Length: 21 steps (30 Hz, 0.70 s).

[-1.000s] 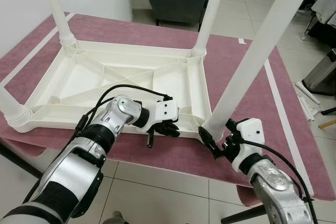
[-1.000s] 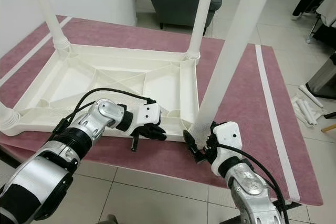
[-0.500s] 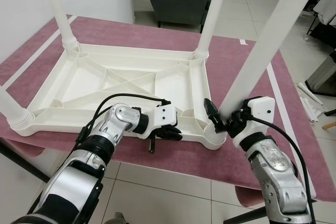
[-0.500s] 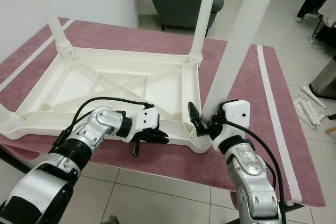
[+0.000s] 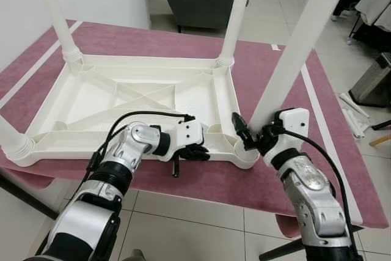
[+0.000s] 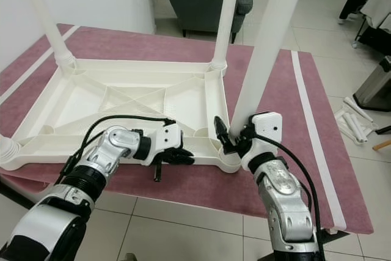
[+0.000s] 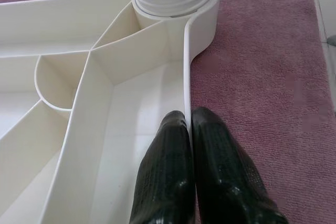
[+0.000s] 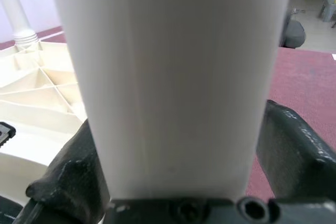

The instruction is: Building children table

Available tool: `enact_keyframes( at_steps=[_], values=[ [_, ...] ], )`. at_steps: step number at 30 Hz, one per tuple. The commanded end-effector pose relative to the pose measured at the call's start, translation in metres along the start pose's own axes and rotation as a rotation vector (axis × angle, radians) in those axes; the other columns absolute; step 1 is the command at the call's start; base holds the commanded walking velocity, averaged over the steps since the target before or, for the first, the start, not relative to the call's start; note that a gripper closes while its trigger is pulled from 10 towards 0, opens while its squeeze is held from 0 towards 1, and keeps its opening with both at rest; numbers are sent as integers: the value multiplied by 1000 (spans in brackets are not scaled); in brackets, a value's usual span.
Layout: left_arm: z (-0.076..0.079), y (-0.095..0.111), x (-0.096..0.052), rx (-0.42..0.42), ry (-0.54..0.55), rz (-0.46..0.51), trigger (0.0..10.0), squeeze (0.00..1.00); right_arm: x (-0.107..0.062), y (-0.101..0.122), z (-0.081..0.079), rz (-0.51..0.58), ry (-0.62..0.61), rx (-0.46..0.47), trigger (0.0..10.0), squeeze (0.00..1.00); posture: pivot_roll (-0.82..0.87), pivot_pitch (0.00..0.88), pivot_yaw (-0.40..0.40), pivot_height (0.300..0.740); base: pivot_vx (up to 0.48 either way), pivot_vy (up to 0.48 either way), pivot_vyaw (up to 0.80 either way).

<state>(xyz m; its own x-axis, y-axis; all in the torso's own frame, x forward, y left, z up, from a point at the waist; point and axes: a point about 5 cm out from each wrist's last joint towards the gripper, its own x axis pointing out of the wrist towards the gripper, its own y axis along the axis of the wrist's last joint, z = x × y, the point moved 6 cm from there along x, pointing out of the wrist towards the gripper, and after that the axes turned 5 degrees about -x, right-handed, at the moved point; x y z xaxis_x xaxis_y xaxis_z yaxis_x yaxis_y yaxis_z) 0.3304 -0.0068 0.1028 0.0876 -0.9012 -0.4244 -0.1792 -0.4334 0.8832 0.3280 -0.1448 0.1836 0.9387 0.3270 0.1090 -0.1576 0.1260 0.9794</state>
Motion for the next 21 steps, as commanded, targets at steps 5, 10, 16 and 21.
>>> enact_keyframes(
  at_steps=[5,10,16,21],
  values=[
    [-76,12,-29,-74,795,151,10000,0,15,2,-18,-3,140,43,10000,0,80,0,0,740,0,0,0],
    [-72,18,-25,-73,751,170,10000,0,21,-5,-24,-34,271,35,10000,0,92,0,-9,740,0,0,0],
    [-77,17,-25,-89,767,151,10000,0,25,-14,-14,-71,295,27,3922,0,95,0,-15,740,0,0,0],
    [-82,17,-25,-92,780,135,10000,0,31,-22,-8,-99,255,24,0,0,90,0,-15,740,0,0,0]
  ],
)
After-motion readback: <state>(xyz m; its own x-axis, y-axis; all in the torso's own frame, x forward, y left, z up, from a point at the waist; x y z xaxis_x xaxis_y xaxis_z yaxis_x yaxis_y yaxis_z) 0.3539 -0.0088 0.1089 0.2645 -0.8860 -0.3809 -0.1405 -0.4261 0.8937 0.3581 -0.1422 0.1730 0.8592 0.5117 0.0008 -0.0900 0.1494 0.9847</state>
